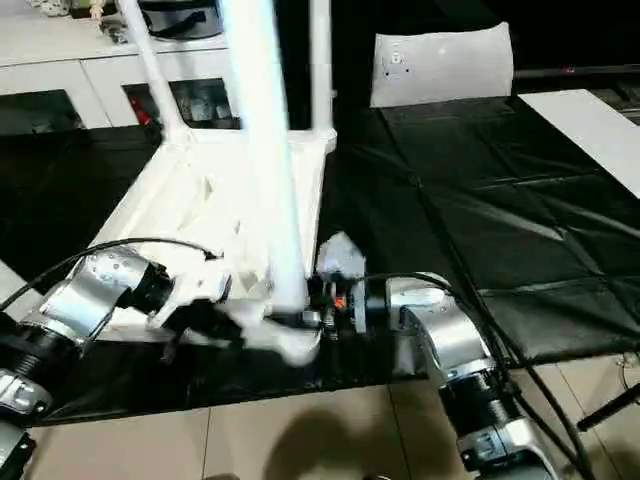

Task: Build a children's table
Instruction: Rotate leg to tighten

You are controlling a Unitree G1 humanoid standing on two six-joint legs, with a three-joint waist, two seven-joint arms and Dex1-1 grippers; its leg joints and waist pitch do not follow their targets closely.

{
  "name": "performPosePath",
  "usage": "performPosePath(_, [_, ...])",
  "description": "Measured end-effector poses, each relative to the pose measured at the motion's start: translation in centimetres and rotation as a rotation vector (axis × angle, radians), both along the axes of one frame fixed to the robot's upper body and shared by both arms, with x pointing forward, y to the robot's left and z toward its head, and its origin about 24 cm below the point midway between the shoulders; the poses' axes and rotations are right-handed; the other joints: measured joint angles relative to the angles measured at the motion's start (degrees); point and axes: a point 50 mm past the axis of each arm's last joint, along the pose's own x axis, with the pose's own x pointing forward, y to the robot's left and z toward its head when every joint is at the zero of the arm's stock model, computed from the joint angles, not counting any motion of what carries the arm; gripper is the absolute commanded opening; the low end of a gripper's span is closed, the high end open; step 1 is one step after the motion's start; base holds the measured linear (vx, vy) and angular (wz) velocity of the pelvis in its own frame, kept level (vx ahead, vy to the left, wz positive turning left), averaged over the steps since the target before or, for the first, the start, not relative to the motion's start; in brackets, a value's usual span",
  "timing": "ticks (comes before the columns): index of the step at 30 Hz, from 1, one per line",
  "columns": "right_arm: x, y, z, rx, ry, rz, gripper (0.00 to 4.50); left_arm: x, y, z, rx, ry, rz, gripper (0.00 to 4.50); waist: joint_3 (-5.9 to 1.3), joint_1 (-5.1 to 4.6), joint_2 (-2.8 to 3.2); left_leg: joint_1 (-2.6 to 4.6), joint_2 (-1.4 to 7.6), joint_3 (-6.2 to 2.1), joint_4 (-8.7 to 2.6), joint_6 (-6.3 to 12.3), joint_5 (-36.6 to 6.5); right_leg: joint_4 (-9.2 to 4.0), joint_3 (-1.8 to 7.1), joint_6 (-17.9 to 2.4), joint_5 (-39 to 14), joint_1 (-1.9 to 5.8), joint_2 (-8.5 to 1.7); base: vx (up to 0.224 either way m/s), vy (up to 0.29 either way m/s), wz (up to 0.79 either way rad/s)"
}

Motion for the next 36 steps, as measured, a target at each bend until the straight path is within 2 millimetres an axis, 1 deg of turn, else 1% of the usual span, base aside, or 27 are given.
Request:
performPosePath(2, [0.7,-0.1,-0.3,0.013,-0.004,-0.154,1.91,0.5,-0.7,-0.3,-0.022,-0.026,0.091,0.0,0.12,-1.26,0.27,0.23,0.0,-0.06,-0.01,0.0,0.0,-0.36,-0.19,0.0,0.0,0.29,0.01,0.0,0.0,0.0])
performPosePath(3, [1.0,-0.2,-0.3,0.01,-0.008,-0.214,1.91,0.7,-1.1,-0.4,-0.03,-0.035,0.125,0.0,0.13,-1.95,0.46,0.26,0.03,-0.21,-0.03,0.01,0.0,-0.74,-0.5,0.0,0.0,0.51,0.01,0.0,0.0,0.0])
performPosePath(4, [1.3,-0.4,-0.3,0.007,-0.012,-0.272,1.91,0.8,-1.6,-0.5,-0.043,-0.044,0.154,0.0,0.15,-2.98,0.52,0.2,0.06,-0.39,-0.04,0.01,0.0,-1.11,-0.9,0.1,0.0,0.67,-0.02,0.0,0.0,0.0])
performPosePath(5, [1.5,-0.5,-0.3,0.007,-0.014,-0.3,1.91,0.9,-1.8,-0.5,-0.051,-0.047,0.165,0.0,0.18,-3.58,0.61,0.08,0.09,-0.76,-0.02,0.02,0.0,-1.56,-1.39,0.1,-0.1,0.97,-0.05,0.0,0.0,0.0])
performPosePath(6, [1.8,-0.5,-0.4,0.012,-0.009,-0.355,1.91,1.0,-2.3,-0.7,-0.063,-0.042,0.202,0.0,0.23,-4.36,0.69,0.17,0.15,-1.0,-0.13,0.03,0.0,-1.99,-1.64,0.2,-0.1,1.32,0.04,0.0,0.0,0.0])
performPosePath(8, [3.0,-0.4,-0.3,0.009,-0.003,-0.499,1.91,1.5,-3.4,-0.9,-0.091,-0.056,0.309,0.0,0.33,-6.03,0.81,0.12,0.12,-1.13,-0.11,0.03,-0.1,-2.31,-1.78,0.2,-0.1,1.54,0.02,0.0,0.0,0.0])
performPosePath(10, [4.0,-0.3,-0.1,-0.004,-0.003,-0.626,1.91,2.1,-4.7,-0.7,-0.103,-0.076,0.387,0.0,0.39,-7.2,0.78,-0.1,-0.01,-1.3,-0.1,0.04,-0.1,-2.39,-1.77,0.2,-0.1,1.49,0.01,0.0,0.0,0.0])
performPosePath(12, [4.4,-0.3,0.1,-0.019,-0.012,-0.671,1.91,2.2,-5.2,-0.6,-0.114,-0.082,0.421,0.0,0.39,-8.01,0.78,-0.27,-0.11,-1.39,-0.14,0.07,-0.1,-2.4,-1.76,0.2,-0.1,1.42,-0.01,0.0,0.0,0.0])
performPosePath(13, [4.7,-0.4,0.3,-0.025,-0.015,-0.695,2.26,2.3,-5.6,-0.6,-0.121,-0.087,0.441,0.0,0.38,-8.22,0.79,-0.61,-0.16,-1.5,-0.18,0.09,-0.2,-2.38,-1.76,0.2,-0.1,1.39,-0.01,0.0,0.0,0.0])
performPosePath(14, [4.8,-0.4,0.3,-0.02,-0.01,-0.716,2.47,2.4,-5.8,-0.6,-0.126,-0.09,0.457,0.0,0.38,-8.31,0.79,-0.65,-0.18,-1.54,-0.23,0.1,-0.2,-2.37,-1.75,0.2,-0.1,1.37,-0.01,0.0,0.0,0.0])
performPosePath(15, [5.0,-0.5,0.4,-0.019,-0.011,-0.732,2.47,2.4,-6.1,-0.6,-0.13,-0.095,0.469,0.0,0.38,-8.31,0.79,-0.71,-0.2,-1.55,-0.28,0.12,-0.2,-2.32,-1.72,0.2,-0.1,1.31,-0.01,0.0,0.0,0.0])
performPosePath(16, [5.0,-0.5,0.5,-0.002,-0.002,-0.739,2.65,2.5,-6.3,-0.5,-0.134,-0.098,0.475,0.0,0.37,-8.3,0.8,-0.72,-0.23,-1.56,-0.36,0.12,-0.3,-2.29,-1.67,0.2,-0.1,1.29,-0.01,0.0,0.0,0.0])
performPosePath(17, [5.0,-0.4,0.5,0.02,0.008,-0.744,2.65,2.5,-6.4,-0.5,-0.137,-0.099,0.478,0.0,0.36,-8.31,0.82,-0.73,-0.25,-1.56,-0.37,0.1,-0.3,-2.2,-1.61,0.2,-0.1,1.24,-0.01,0.0,0.0,0.0])
performPosePath(18, [5.0,-0.4,0.5,0.027,0.004,-0.742,2.74,2.5,-6.4,-0.5,-0.138,-0.099,0.473,0.0,0.34,-8.22,0.85,-0.76,-0.27,-1.56,-0.37,0.08,-0.4,-2.08,-1.53,0.2,-0.1,1.18,-0.02,0.0,0.0,0.0])
performPosePath(20, [4.7,-0.6,0.6,0.044,-0.012,-0.722,2.91,2.3,-6.5,-0.3,-0.139,-0.099,0.445,0.0,0.3,-7.82,0.85,-0.87,-0.32,-1.55,-0.37,0.12,-0.6,-1.69,-1.36,0.2,-0.1,0.86,-0.03,0.0,0.0,0.0])
performPosePath(22, [4.2,-1.0,0.7,0.075,-0.029,-0.673,2.99,2.2,-6.2,0.0,-0.134,-0.114,0.394,0.0,0.27,-7.53,0.89,-1.4,-0.27,-1.56,-0.39,0.42,-0.4,-1.3,-1.35,0.1,-0.2,0.24,-0.01,0.0,0.0,0.0])
performPosePath(24, [3.7,-1.6,0.7,0.085,-0.045,-0.606,3.26,2.0,-5.9,0.2,-0.133,-0.123,0.34,0.0,0.26,-6.99,0.88,-1.64,-0.25,-1.55,-0.19,0.56,-0.5,-0.63,-1.31,-0.2,-0.5,-0.16,-0.06,0.0,0.0,0.0])
performPosePath(27, [2.9,-2.3,0.3,0.077,-0.038,-0.51,3.5,1.7,-5.5,0.3,-0.136,-0.113,0.292,0.0,0.26,-5.61,0.88,-1.79,-0.18,-1.53,-0.09,0.58,-0.5,0.02,-1.29,-0.5,-0.9,-0.61,-0.05,0.0,0.0,0.0])
performPosePath(29, [2.2,-2.9,0.1,0.048,-0.035,-0.414,3.71,1.4,-4.9,0.3,-0.127,-0.113,0.231,0.0,0.26,-4.33,0.9,-1.72,-0.12,-1.52,-0.04,0.58,-0.5,0.31,-1.3,-0.5,-1.0,-0.68,-0.03,0.0,0.0,0.0])
performPosePath(30, [1.8,-3.2,-0.1,0.031,-0.025,-0.362,3.71,1.1,-4.5,0.1,-0.126,-0.107,0.197,0.0,0.25,-3.82,0.91,-1.67,-0.06,-1.52,-0.04,0.58,-0.5,0.34,-1.3,-0.5,-1.0,-0.66,0.01,0.0,0.0,0.0])
performPosePath(31, [1.4,-3.4,-0.3,0.012,-0.016,-0.307,3.87,0.9,-4.2,0.1,-0.129,-0.097,0.165,0.0,0.26,-3.25,0.91,-1.64,-0.02,-1.51,-0.03,0.57,-0.5,0.36,-1.3,-0.4,-1.1,-0.65,0.06,0.0,0.0,0.0])
performPosePath(33, [0.6,-3.6,-0.7,-0.025,0.013,-0.199,3.87,0.5,-3.7,0.1,-0.119,-0.074,0.093,0.0,0.25,-2.15,0.91,-1.59,0.05,-1.46,0.02,0.55,-0.5,0.4,-1.27,-0.3,-1.1,-0.65,0.1,0.0,0.0,0.0])
performPosePath(34, [0.3,-3.8,-0.9,-0.036,0.026,-0.163,3.87,0.3,-3.6,0.2,-0.117,-0.068,0.067,0.0,0.25,-1.34,0.91,-1.57,0.07,-1.41,0.07,0.53,-0.5,0.44,-1.23,-0.4,-1.1,-0.64,0.1,0.0,0.0,0.0])
performPosePath(36, [0.0,-3.5,-0.9,-0.039,0.036,-0.094,3.87,0.1,-3.4,0.2,-0.103,-0.061,0.017,0.0,0.25,-0.57,0.91,-1.56,0.06,-1.37,0.15,0.51,-0.4,0.45,-1.17,-0.4,-1.1,-0.63,0.08,0.0,0.0,0.0])
